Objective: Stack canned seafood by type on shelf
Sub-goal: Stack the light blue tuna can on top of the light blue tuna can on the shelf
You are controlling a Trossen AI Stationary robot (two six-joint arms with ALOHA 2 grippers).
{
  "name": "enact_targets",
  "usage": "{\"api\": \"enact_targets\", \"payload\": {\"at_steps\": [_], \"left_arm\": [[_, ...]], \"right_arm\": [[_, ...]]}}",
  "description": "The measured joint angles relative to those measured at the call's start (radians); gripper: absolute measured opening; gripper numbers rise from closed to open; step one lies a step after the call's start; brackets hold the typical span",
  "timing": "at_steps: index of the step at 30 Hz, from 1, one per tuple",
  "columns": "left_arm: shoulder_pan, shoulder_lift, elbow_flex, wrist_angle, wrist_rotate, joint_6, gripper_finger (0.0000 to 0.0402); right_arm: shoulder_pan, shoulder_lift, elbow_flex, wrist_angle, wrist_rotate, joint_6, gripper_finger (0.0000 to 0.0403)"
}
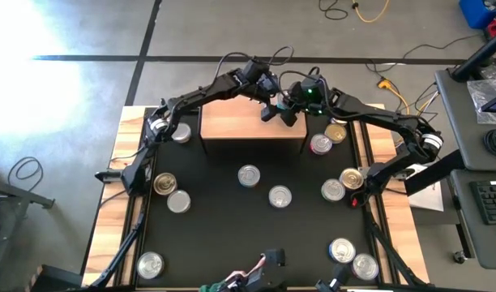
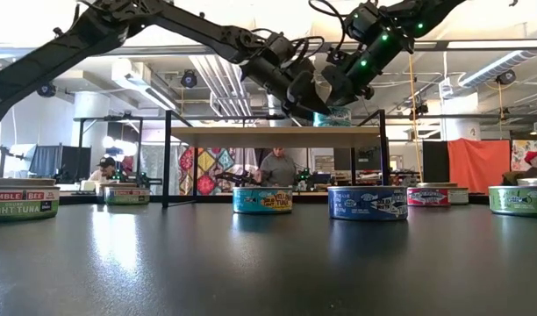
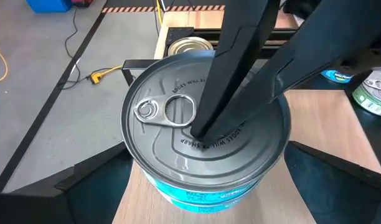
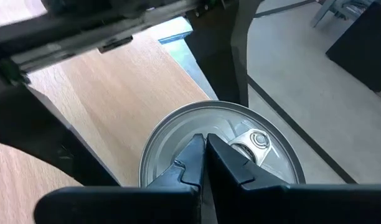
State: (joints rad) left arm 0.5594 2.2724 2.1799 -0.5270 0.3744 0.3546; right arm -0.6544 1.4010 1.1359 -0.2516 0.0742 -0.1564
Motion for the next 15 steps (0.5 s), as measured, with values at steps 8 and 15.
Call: {"api": "enact_targets", "payload": {"at_steps": [8,15], "left_arm": [[0.000,-0.046,0.000,-0.057,0.002,0.044,0.0398],[0.002,-0.080,0.000,-0.073,0.009,0.044,0.0398]], "right_arm": [[0.000,-0.001,-0.004,0.014,0.002,0.004,0.0013],[-0.001,-0.030,0.037,0.062,0.007,0.042,0.0013]]}}
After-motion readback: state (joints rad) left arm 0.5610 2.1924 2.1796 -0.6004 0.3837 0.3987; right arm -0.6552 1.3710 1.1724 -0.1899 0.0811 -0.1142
